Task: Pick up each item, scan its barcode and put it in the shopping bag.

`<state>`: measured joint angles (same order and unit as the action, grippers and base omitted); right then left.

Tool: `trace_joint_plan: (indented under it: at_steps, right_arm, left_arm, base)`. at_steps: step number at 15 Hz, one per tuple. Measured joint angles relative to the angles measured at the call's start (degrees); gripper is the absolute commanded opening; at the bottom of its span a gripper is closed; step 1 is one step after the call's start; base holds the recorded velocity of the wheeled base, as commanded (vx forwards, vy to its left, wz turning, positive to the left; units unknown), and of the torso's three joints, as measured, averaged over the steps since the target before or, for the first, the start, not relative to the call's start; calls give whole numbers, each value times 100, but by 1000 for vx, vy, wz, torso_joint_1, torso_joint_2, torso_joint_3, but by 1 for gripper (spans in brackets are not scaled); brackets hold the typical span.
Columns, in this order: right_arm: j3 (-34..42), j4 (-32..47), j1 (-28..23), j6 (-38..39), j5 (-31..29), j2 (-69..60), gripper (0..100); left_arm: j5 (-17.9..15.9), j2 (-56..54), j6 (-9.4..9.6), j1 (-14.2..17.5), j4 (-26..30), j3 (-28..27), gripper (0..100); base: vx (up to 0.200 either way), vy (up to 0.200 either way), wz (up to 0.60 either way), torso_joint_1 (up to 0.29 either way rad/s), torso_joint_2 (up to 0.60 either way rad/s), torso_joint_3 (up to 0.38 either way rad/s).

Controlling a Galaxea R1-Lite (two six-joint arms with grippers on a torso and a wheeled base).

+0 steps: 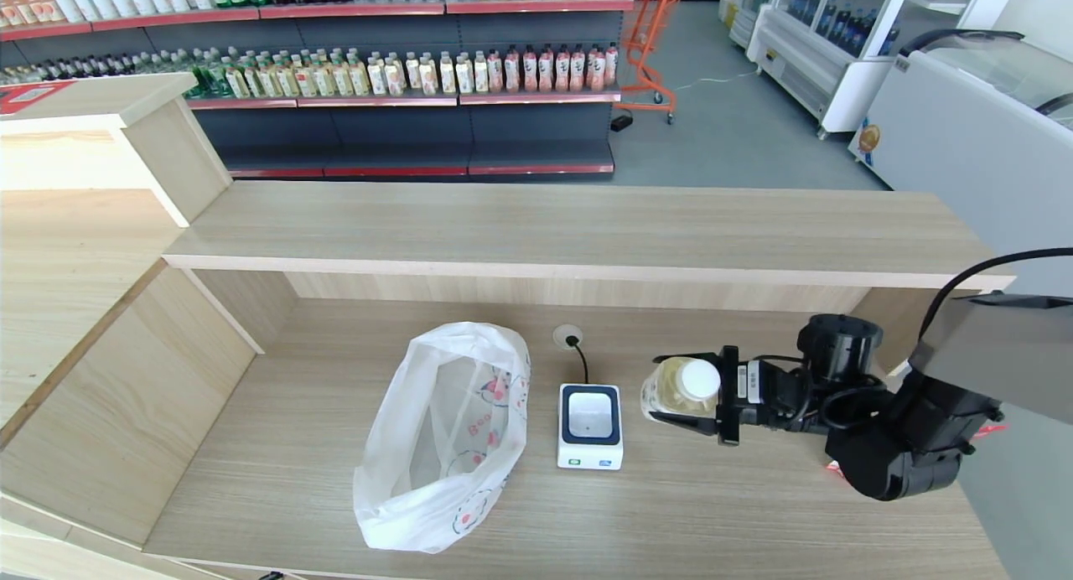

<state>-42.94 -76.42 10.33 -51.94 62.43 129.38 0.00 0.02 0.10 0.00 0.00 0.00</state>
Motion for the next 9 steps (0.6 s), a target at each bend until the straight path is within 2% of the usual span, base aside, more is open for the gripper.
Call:
trace_joint_plan:
  at_steps: [9]
  right_arm:
    - [-995,-148,496,-50,15,775,0]
  left_arm:
    - [0,0,0,0,0,0,100]
  base:
    - [0,0,0,0,0,0]
